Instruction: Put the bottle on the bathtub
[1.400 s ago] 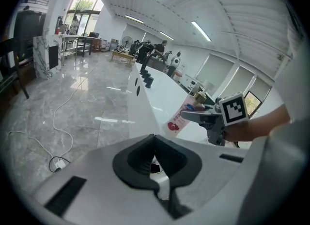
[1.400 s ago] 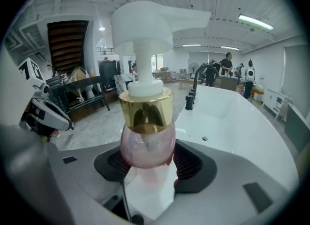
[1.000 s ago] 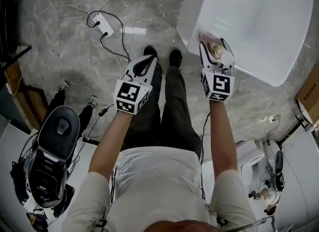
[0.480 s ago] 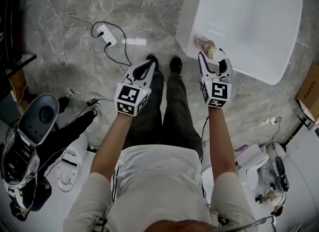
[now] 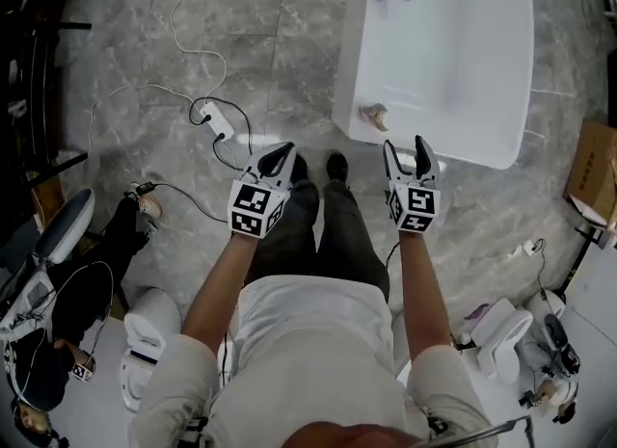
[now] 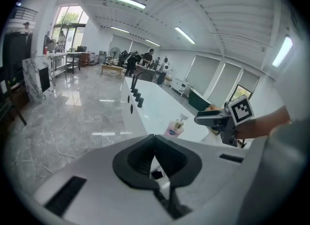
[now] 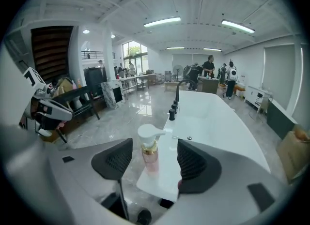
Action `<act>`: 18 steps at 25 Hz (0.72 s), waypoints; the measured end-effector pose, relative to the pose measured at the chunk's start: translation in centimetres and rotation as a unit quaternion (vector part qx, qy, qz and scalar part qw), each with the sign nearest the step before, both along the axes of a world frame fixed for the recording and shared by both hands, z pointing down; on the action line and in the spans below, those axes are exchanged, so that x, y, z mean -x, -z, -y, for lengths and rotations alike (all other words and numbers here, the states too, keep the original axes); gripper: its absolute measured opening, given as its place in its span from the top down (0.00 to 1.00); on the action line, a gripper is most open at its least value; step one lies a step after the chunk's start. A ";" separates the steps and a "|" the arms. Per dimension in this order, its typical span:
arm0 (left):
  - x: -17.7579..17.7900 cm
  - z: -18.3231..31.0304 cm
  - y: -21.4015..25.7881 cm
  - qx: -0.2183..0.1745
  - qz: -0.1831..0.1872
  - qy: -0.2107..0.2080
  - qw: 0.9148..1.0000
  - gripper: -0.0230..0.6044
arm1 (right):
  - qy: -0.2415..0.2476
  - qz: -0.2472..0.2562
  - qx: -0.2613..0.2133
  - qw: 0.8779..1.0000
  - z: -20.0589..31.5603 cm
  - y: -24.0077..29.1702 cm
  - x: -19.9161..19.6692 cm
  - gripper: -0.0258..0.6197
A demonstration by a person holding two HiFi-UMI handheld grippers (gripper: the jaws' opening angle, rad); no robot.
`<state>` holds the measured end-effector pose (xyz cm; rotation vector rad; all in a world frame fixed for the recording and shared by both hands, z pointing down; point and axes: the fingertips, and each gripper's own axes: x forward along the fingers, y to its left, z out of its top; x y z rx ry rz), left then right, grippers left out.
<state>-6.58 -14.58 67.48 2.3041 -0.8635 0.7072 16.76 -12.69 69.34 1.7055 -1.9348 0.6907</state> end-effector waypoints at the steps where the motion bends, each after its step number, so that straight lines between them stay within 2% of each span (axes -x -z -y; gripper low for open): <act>1: -0.3 0.6 0.8 -0.001 0.000 -0.004 1.000 0.95 | 0.002 0.001 -0.001 1.000 0.3 1.0 -0.2 0.49; 5: -1.5 3.3 3.6 -0.009 0.002 -0.021 1.000 0.95 | 0.009 0.009 0.000 1.000 2.1 4.8 -0.6 0.52; 6: -1.5 3.8 4.3 -0.011 0.002 -0.024 1.000 0.95 | 0.012 0.010 0.000 1.000 2.4 5.8 -0.4 0.55; 8: -1.4 4.3 6.2 -0.017 0.003 -0.029 0.999 0.95 | 0.020 0.013 -0.001 1.000 2.5 7.9 0.1 0.68; 18: -2.0 4.5 16.8 -0.061 -0.019 -0.061 0.996 0.95 | 0.044 0.018 -0.040 0.998 1.5 18.5 2.0 0.77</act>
